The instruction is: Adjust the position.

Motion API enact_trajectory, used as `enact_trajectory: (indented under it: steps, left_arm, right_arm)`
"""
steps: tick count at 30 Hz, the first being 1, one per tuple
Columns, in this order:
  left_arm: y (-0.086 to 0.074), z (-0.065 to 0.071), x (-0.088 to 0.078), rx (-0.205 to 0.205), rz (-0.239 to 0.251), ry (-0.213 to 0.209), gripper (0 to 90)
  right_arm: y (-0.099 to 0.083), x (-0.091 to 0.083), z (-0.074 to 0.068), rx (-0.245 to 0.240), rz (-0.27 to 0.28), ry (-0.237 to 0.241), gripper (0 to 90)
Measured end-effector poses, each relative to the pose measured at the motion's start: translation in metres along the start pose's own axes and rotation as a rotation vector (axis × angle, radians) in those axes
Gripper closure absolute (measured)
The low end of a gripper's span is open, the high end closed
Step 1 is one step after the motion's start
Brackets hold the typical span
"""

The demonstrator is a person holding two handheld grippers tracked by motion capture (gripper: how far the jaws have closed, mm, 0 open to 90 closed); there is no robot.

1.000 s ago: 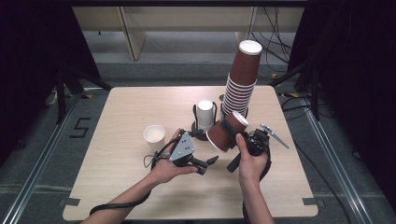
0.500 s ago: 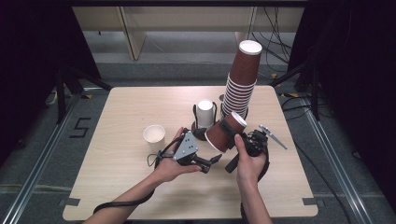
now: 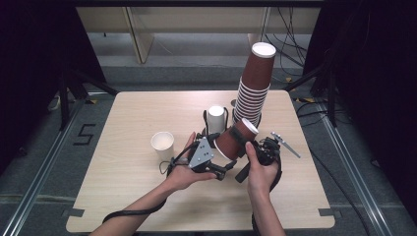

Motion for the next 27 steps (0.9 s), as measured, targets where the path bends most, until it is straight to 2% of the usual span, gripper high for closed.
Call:
enact_trajectory:
  steps: [1,2,3,5,6,7,10,11,12,16,27]
  left_arm:
    - [-0.0001,-0.0004,0.0006,-0.001,-0.001,0.004,0.0]
    - [0.0003,-0.0005,0.0014,-0.002,0.002,0.005,0.0]
    - [0.0004,-0.0006,0.0019,-0.006,0.003,0.005,0.0]
    - [-0.0001,-0.0009,0.0029,-0.004,0.001,0.006,0.0]
    - [-0.0003,-0.0010,0.0033,-0.002,0.000,0.004,0.0]
    - [-0.0006,-0.0012,0.0038,0.002,-0.002,0.004,0.0]
    - [-0.0005,-0.0020,0.0043,0.002,0.000,0.004,0.0]
    - [-0.0004,-0.0021,0.0046,0.001,0.002,0.003,0.0]
    - [-0.0004,-0.0021,0.0047,0.001,0.001,0.002,0.0]
    - [-0.0009,-0.0014,0.0049,-0.003,-0.001,-0.004,1.0]
    - [0.0008,-0.0018,0.0020,0.000,0.004,-0.016,6.5]
  right_arm:
    - [-0.0006,-0.0002,-0.0008,0.007,-0.006,0.000,21.8]
    - [-0.0014,-0.0003,-0.0029,0.034,-0.010,0.001,21.8]
    - [-0.0012,-0.0001,-0.0015,0.015,-0.010,-0.001,21.7]
    - [-0.0010,-0.0001,-0.0018,0.014,-0.009,0.002,21.7]
    - [-0.0011,-0.0005,-0.0047,0.052,-0.009,0.011,21.7]
    - [-0.0003,0.0001,-0.0017,0.014,-0.002,0.007,21.8]
    - [-0.0003,0.0006,-0.0019,0.018,0.001,0.007,21.7]
    - [-0.0013,0.0005,-0.0040,0.051,-0.005,0.007,21.7]
    - [-0.0012,0.0010,-0.0022,0.023,-0.004,0.002,21.7]
    - [-0.0022,0.0014,-0.0038,0.027,-0.007,0.016,21.7]
    - [-0.0015,0.0019,-0.0022,0.030,-0.003,0.008,18.8]
Point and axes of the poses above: each handheld gripper's, and its own axes: x roughly forward along the jaws, y roughly out of its top, z roughly to its right, the point moved 9 cm from there along x, roughly forward along the jaws, and after that the axes turned 5 degrees about -x, right-handed, at the moved point
